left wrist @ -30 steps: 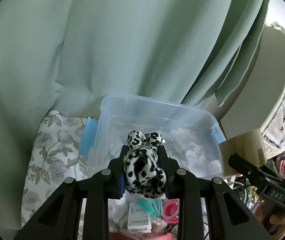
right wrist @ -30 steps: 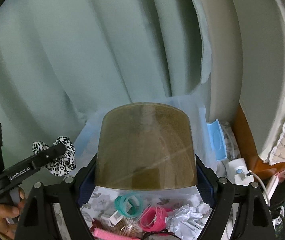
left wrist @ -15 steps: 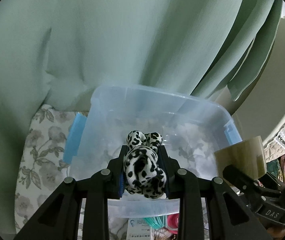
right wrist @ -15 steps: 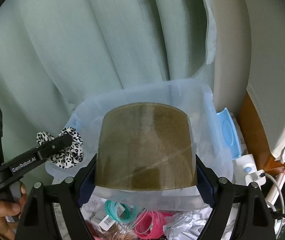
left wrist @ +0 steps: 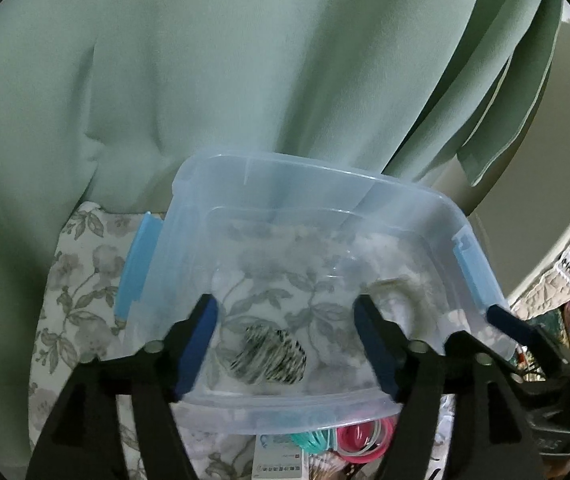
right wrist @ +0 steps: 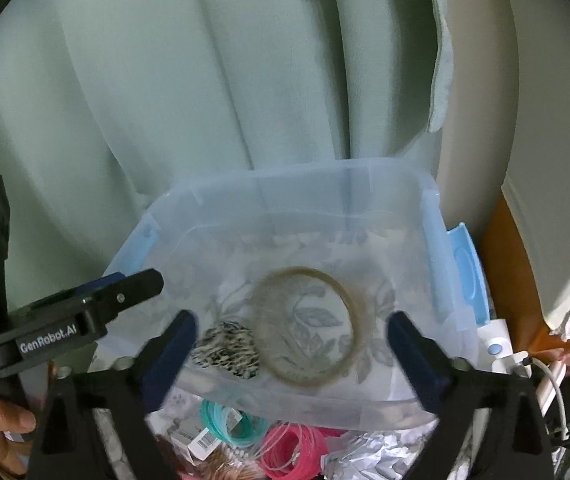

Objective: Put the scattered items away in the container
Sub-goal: 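Open both tools to drop the scrunchie and tape roll into the box, then withdraw both tools from the box and move toward the remaining items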

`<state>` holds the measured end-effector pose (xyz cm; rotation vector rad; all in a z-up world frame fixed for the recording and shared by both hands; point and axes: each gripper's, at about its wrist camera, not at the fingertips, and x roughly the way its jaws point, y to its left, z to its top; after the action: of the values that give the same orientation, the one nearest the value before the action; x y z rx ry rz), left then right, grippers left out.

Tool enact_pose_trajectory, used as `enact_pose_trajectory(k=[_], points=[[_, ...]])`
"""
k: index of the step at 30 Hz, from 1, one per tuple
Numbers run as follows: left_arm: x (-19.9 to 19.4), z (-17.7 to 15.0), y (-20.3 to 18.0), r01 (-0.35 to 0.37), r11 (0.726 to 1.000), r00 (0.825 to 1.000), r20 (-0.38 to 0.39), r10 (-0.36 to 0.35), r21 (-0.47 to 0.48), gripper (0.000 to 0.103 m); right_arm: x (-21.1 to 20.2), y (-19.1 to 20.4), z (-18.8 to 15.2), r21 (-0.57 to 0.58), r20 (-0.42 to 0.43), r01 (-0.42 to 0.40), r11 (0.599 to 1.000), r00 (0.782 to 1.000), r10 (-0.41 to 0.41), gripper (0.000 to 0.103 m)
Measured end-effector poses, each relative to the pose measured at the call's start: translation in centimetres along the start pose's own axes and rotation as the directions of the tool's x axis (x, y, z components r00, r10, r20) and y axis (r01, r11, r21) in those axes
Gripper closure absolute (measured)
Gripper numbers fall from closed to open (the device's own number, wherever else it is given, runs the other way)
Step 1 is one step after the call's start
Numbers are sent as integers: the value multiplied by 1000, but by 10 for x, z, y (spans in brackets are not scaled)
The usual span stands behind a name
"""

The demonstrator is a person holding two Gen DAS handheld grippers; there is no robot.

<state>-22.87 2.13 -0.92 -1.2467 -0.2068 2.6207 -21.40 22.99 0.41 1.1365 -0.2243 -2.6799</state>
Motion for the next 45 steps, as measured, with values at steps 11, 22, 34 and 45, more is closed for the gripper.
enact_pose_trajectory(k=[11, 22, 34, 45], points=[[1, -1, -9, -47, 998, 999, -3, 48, 34, 16, -17, 4, -2, 8, 9, 7, 1000, 1000, -7, 0], [-16, -10, -16, -51, 996, 997, 62, 47, 77, 4, -28, 6, -2, 10, 38, 6, 1000, 999, -7, 0], [-40, -45, -23, -12, 998, 994, 113, 6, 57, 3, -64, 5, -44, 23, 110, -32, 999, 994, 29, 0], [-63, -90, -24, 18, 1000, 995, 101, -18, 4, 3, -96, -5, -95, 118, 92, -72, 990, 994, 61, 0]])
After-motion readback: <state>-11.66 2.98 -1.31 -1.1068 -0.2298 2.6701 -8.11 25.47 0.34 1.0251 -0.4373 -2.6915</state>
